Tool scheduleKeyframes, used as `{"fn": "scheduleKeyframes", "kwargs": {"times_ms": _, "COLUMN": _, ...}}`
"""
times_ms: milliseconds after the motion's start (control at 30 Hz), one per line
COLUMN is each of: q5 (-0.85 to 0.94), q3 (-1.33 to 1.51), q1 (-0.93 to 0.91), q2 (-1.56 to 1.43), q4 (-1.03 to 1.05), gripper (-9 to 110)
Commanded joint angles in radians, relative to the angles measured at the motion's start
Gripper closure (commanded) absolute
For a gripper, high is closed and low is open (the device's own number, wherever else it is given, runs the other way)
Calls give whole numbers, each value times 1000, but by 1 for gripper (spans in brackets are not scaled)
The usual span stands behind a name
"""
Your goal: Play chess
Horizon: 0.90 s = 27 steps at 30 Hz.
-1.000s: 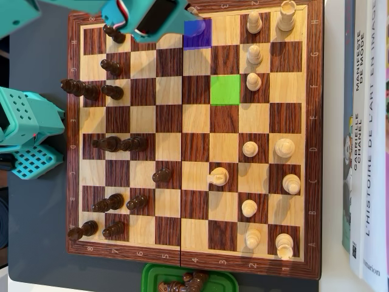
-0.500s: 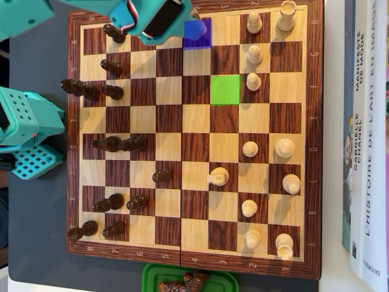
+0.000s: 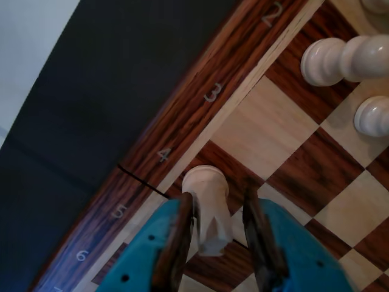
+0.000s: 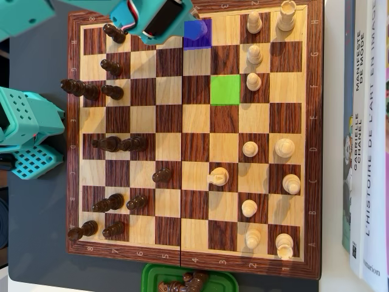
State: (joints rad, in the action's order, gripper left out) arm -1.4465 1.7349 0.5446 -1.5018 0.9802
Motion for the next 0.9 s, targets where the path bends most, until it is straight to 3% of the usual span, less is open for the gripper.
{"fn": "scheduleKeyframes", "kwargs": {"times_ms": 0, "q5": -6, "q3": -46, "q1": -11, "q2": -9, "q4": 0, "gripper": 88}}
{"fn": "scheduleKeyframes", "kwargs": {"times_ms": 267, "q5": -6, "q3": -48, "q1": -15, "q2": -9, "q4": 0, "gripper": 89}}
{"fn": "scheduleKeyframes", "kwargs": {"times_ms": 567, "q5": -5, "q3": -48, "q1": -17, "q2": -9, "q4": 0, "gripper": 102}}
{"fn": "scheduleKeyframes", "kwargs": {"times_ms": 867, "q5": -2, "q3": -44, "q1": -17, "q2": -15, "q4": 0, "gripper": 102}}
